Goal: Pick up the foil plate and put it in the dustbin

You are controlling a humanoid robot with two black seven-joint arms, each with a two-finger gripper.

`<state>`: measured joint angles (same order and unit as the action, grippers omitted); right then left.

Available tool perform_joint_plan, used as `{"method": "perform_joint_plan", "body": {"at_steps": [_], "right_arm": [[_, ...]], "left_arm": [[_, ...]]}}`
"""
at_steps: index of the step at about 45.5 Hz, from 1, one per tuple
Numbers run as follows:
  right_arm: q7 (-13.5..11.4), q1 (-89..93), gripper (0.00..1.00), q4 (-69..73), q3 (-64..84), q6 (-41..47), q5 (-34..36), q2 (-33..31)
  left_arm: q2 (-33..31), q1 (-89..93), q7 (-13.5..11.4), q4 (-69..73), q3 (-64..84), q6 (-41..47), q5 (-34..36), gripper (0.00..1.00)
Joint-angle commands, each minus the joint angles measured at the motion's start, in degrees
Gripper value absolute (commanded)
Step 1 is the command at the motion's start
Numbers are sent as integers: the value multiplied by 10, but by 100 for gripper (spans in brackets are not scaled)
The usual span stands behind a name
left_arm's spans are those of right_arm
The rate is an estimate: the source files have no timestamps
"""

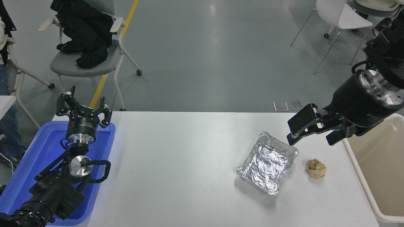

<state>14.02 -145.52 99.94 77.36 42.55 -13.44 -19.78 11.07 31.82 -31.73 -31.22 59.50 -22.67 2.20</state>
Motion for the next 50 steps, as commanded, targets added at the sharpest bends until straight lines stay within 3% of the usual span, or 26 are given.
{"method": "perform_joint_plan", "body": {"at_steps": [1, 13, 28, 37, 50], "right_arm": [[0, 31, 100, -3, -3, -17, -5, 2], [0, 66, 100, -23, -12, -42, -6, 5], [0, 203, 100, -91, -18, -244, -96, 33], [0, 311, 100, -155, -14, -308, -111, 28], [-12, 448, 100, -241, -109, -323, -101, -1]], "left_arm": [[0, 0, 0, -1, 0, 0, 0, 99], [1, 1, 0, 0, -2, 0, 0, 99], [1, 1, 0, 0, -1, 0, 1, 99], [1, 1, 0, 0, -2, 0, 0, 99], [1, 1, 0, 0, -2, 0, 0, 99]]}}
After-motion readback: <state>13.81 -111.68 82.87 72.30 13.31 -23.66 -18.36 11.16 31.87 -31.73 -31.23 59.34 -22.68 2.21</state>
